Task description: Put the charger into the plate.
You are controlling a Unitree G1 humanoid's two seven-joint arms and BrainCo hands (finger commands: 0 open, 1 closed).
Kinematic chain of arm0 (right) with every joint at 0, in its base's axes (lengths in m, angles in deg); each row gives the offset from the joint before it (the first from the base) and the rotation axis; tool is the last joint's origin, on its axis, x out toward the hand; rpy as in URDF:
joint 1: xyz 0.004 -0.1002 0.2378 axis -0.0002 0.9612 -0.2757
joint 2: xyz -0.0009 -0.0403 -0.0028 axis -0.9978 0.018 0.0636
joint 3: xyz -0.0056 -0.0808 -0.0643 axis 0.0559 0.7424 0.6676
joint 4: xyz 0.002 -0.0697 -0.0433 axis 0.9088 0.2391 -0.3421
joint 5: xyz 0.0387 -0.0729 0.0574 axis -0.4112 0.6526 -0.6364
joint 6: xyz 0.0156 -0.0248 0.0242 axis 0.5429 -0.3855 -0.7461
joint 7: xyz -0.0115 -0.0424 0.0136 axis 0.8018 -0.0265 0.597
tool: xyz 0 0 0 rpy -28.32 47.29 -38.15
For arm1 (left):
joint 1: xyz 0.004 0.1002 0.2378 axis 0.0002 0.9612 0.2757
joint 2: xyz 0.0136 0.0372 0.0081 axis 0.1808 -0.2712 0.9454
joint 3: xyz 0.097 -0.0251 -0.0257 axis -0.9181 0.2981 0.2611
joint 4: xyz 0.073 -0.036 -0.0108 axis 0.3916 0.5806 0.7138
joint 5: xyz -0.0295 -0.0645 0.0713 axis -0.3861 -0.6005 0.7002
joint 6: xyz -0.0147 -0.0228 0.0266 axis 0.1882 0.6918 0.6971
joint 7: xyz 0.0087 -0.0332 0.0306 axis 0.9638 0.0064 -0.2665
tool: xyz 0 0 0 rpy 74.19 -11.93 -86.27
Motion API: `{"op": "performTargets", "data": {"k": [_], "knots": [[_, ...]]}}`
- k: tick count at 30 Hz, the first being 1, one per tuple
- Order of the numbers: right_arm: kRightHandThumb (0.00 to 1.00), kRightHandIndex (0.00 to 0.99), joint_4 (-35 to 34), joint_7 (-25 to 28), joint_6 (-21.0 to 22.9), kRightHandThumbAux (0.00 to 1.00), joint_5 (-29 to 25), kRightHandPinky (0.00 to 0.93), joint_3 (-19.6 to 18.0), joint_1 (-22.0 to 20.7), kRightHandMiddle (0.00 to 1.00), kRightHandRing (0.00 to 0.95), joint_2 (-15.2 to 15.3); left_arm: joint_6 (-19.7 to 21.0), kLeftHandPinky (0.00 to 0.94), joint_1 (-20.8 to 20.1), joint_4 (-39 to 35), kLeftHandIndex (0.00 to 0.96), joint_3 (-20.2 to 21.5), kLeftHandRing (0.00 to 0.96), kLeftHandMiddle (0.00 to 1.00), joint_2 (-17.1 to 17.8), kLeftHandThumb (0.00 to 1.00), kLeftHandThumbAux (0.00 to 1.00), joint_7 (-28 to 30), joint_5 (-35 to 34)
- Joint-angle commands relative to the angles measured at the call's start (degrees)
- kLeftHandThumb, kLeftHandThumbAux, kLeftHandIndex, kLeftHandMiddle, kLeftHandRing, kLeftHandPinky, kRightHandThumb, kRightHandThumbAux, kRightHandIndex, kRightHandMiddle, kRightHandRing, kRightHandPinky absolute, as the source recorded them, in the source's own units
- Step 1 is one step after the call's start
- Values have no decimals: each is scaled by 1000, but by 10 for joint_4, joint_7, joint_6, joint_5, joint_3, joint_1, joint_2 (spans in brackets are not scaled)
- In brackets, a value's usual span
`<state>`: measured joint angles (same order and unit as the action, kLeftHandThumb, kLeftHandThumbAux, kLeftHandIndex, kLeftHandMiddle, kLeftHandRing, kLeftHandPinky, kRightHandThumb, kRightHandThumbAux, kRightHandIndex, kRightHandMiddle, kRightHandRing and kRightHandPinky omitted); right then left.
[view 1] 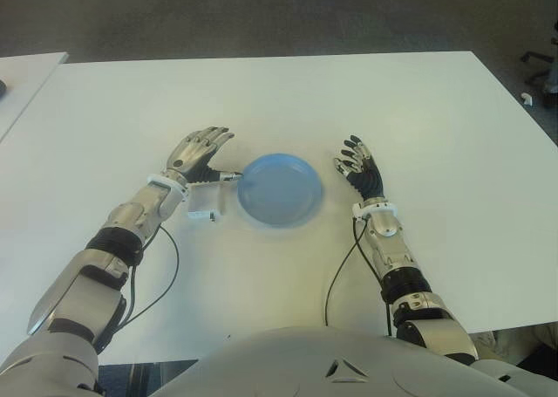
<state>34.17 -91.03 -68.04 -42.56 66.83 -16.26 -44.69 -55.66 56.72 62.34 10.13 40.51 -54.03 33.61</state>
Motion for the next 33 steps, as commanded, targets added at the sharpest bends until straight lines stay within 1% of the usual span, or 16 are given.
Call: {"op": "performTargets", "data": {"k": [1,5,8,11,13,17,20,23,25,28,33], "knots": [[539,28,10,3,21,715,-3,214,2,19,157,170,-1,0,99,9,-3,56,8,23,20,-1,237,198,15,-14],[547,28,7,3,23,717,-3,213,3,22,158,170,-1,-8,89,14,-8,44,15,18,16,3,240,195,12,-23],[545,26,8,5,24,712,-4,210,2,22,160,172,-1,-37,78,21,-14,17,25,6,5,15,251,175,2,-34],[539,25,9,6,22,710,-5,206,2,23,158,171,0,-57,57,26,-20,5,32,1,1,23,269,151,1,-39],[534,24,10,7,19,710,-6,207,2,24,157,171,0,-79,41,34,-34,2,40,0,0,36,286,132,7,-48],[528,25,12,8,16,712,-6,207,1,24,157,170,0,-107,27,44,-49,0,51,0,0,52,308,114,14,-57],[527,28,13,9,15,712,-8,208,0,24,158,169,-1,-124,21,60,-80,0,65,0,0,72,324,105,28,-69],[526,30,14,11,15,708,-10,208,-1,24,158,170,-2,-133,21,81,-119,0,81,0,0,92,339,102,48,-82],[528,31,15,11,14,708,-10,209,-1,24,158,170,-2,-134,22,89,-134,0,88,0,0,98,347,102,58,-85],[532,32,15,12,15,709,-11,211,-1,23,158,169,-2,-134,25,96,-145,0,94,0,0,102,352,102,66,-83],[540,32,16,9,16,711,-11,212,0,22,162,172,-1,-145,26,121,-173,0,112,0,0,126,357,103,79,-80]]}}
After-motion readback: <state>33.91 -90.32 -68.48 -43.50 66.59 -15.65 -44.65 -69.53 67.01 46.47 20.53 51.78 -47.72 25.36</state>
